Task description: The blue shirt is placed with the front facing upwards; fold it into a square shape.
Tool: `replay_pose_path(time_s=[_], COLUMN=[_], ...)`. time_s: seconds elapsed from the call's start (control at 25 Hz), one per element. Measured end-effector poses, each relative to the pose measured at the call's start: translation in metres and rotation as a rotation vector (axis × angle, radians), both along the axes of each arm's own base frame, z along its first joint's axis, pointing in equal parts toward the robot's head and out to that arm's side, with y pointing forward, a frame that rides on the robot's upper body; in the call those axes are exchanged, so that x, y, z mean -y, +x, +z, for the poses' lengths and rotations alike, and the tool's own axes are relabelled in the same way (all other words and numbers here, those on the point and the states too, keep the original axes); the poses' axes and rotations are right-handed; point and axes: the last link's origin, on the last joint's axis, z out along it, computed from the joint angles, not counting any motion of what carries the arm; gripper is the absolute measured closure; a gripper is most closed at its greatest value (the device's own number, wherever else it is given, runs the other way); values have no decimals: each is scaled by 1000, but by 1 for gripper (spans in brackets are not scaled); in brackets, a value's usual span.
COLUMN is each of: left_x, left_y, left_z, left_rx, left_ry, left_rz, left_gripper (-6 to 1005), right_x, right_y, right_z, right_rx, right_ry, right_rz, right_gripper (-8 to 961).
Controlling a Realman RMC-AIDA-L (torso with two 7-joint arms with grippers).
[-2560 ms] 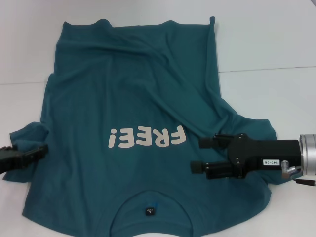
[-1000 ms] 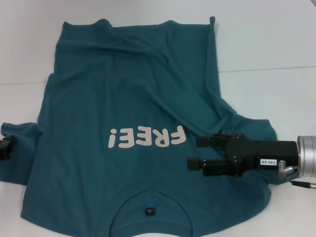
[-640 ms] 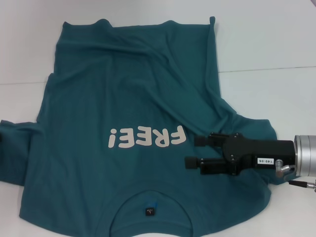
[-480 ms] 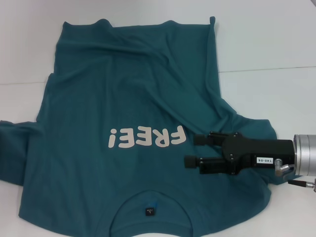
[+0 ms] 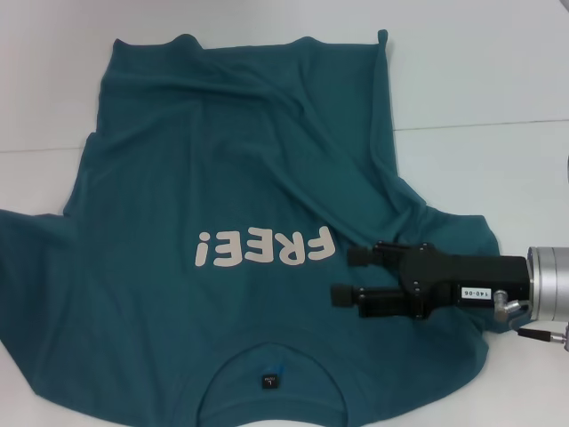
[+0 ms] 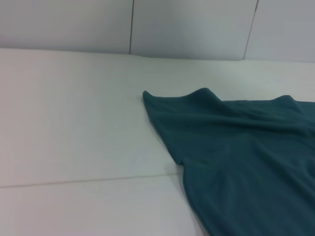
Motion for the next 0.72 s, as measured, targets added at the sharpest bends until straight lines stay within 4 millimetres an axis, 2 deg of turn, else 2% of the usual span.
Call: replay_pose_path(time_s=[0.28, 0.72], left_x=[1, 8], left_y=[3, 20], left_z=[5, -10], left_rx=[-1, 133], left_ry=[4, -81], left_rz=[-11, -51], left_gripper=[997, 986], right_x=[2, 1], right_y=[1, 2], right_z=[-2, -2], right_rx=[-6, -4], right_ry=[-5, -3], right_rz=[-9, -9], right_gripper=[32, 34])
